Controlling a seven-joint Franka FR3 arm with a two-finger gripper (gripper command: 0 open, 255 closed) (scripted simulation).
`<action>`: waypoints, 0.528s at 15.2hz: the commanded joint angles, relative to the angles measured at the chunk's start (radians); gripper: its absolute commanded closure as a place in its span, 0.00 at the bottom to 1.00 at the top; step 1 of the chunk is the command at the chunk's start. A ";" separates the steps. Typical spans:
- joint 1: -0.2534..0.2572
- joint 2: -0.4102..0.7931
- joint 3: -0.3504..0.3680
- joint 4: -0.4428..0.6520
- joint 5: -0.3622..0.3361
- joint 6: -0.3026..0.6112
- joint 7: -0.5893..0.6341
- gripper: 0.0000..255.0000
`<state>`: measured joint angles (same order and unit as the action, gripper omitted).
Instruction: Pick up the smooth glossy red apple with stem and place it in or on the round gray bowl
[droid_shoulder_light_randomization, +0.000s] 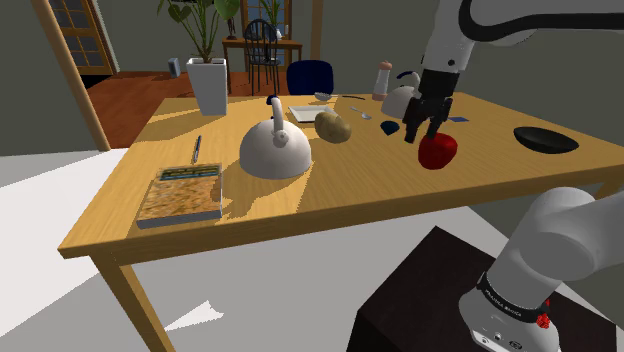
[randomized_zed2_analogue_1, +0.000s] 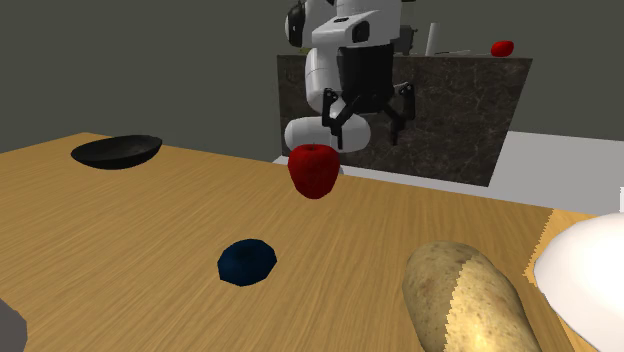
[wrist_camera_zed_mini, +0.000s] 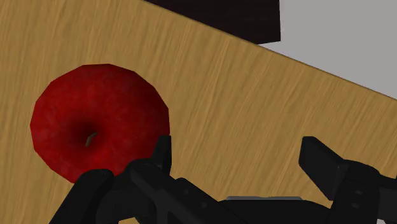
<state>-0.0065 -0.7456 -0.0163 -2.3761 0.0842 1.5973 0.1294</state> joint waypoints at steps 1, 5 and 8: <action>0.000 0.000 0.000 0.000 0.000 0.000 0.000 0.00; 0.006 -0.119 -0.054 -0.022 -0.119 -0.002 -0.180 0.00; 0.014 -0.199 -0.103 -0.029 -0.206 0.008 -0.322 0.00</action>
<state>0.0031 -0.9239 -0.1047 -2.4118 -0.0915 1.6038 -0.1414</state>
